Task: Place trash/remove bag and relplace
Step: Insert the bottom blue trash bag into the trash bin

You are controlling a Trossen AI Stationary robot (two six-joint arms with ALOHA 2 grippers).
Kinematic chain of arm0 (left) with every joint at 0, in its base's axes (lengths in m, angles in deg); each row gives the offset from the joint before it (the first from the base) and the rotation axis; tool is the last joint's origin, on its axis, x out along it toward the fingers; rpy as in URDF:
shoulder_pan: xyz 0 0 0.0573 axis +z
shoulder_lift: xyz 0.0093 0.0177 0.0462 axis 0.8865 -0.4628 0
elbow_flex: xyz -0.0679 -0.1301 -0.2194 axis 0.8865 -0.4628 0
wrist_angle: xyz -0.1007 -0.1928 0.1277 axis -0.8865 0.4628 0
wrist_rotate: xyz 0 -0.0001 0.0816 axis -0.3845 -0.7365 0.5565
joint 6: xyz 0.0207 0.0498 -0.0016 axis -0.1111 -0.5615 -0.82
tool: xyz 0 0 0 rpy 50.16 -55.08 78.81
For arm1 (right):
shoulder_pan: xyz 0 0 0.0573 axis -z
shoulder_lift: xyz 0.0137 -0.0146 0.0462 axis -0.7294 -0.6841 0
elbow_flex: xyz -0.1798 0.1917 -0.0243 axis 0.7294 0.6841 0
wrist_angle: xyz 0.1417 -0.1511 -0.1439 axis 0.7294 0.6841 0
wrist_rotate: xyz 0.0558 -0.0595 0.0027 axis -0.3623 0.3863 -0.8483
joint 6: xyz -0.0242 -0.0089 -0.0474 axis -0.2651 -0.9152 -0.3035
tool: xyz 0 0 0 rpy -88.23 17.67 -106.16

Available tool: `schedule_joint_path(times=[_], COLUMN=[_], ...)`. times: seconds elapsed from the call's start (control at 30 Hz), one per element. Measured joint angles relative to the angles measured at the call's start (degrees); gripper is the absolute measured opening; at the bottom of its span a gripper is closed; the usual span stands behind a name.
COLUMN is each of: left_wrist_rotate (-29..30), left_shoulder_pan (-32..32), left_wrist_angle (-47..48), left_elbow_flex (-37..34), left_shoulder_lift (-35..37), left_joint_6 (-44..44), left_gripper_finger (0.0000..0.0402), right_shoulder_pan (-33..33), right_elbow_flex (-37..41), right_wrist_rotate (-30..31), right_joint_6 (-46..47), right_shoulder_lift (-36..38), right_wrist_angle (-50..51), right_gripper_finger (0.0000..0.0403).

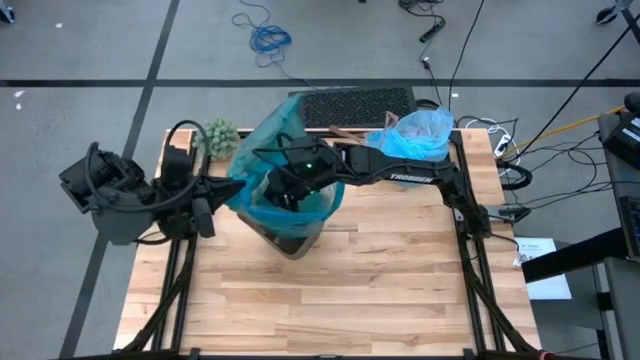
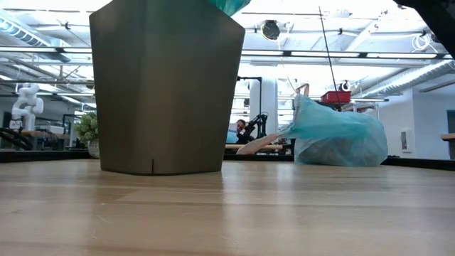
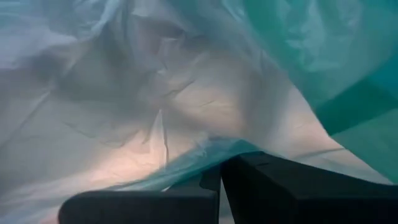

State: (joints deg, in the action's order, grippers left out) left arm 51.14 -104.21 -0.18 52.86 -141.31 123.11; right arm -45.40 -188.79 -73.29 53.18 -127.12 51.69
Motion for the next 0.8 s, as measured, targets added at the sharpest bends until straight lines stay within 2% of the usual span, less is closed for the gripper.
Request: schedule_joint_path(times=[0.27, 0.53, 0.8], left_wrist_rotate=[-0.12, -1.87, -2.21], left_shoulder_pan=[0.0, 0.0, 0.0], left_wrist_angle=[2.13, 10.56, 10.58], left_elbow_flex=[0.0, 0.0, -0.02], left_shoulder_lift=[0.0, -1.57, -2.56], left_joint_6=[0.73, 9.55, 10.73], left_gripper_finger=[0.0, 0.0, 0.0], right_shoulder_pan=[-0.03, -0.03, 0.7], right_elbow_flex=[0.07, 0.02, 0.03], right_wrist_rotate=[0.27, 0.76, 0.36], right_joint_6=[-0.22, -1.96, -0.92], right_shoulder_lift=[-3.95, -8.08, -9.51], right_wrist_angle=[3.99, 4.66, 6.43], right_gripper_finger=[0.0, 0.0, 0.0])
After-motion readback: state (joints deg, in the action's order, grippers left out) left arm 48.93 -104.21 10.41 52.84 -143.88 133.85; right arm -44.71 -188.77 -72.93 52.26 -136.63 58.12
